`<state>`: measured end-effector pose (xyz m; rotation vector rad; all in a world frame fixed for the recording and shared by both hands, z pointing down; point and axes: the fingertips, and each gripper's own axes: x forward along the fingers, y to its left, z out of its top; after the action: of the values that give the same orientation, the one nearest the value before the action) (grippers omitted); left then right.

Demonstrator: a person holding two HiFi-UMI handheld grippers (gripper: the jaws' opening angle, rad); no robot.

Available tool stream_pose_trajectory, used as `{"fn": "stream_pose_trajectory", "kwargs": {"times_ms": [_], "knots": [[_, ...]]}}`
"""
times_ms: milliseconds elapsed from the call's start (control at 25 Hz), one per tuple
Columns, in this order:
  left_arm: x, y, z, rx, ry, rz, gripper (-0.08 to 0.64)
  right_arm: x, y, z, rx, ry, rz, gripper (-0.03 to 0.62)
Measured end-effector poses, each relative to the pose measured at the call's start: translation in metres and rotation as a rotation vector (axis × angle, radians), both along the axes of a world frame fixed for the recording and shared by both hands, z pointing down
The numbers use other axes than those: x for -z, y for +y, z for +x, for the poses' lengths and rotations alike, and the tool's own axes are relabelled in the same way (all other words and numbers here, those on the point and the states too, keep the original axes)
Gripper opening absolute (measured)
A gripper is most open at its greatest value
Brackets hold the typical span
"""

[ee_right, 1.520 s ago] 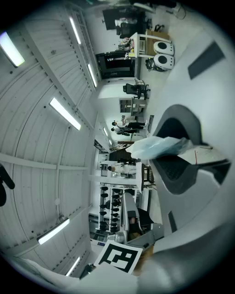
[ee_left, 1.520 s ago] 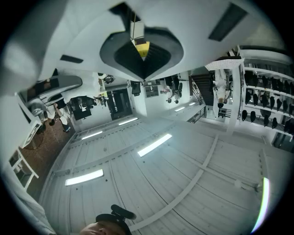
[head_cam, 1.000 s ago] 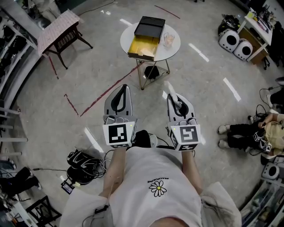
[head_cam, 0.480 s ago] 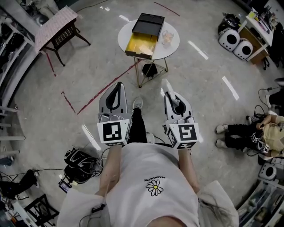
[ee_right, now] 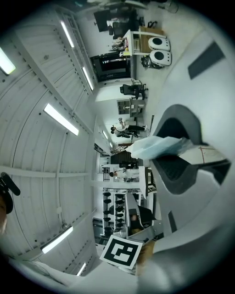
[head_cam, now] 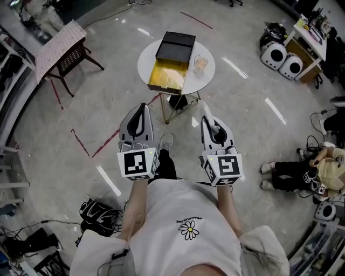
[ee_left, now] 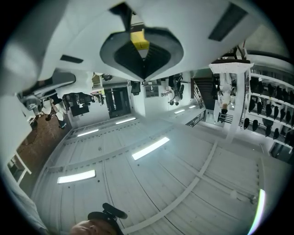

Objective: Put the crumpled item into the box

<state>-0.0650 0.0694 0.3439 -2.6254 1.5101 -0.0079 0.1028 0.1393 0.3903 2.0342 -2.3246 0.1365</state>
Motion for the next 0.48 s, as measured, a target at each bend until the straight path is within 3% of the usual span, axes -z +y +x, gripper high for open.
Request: {"fn": "stream_pose_trajectory", "kwargs": {"times_ms": [480], "knots": [[0.009,-0.176,0.01,-0.074,0.034,-0.015,0.0,0.011,-0.175,0.008,-0.084,0.028,-0.049,0.048]]}}
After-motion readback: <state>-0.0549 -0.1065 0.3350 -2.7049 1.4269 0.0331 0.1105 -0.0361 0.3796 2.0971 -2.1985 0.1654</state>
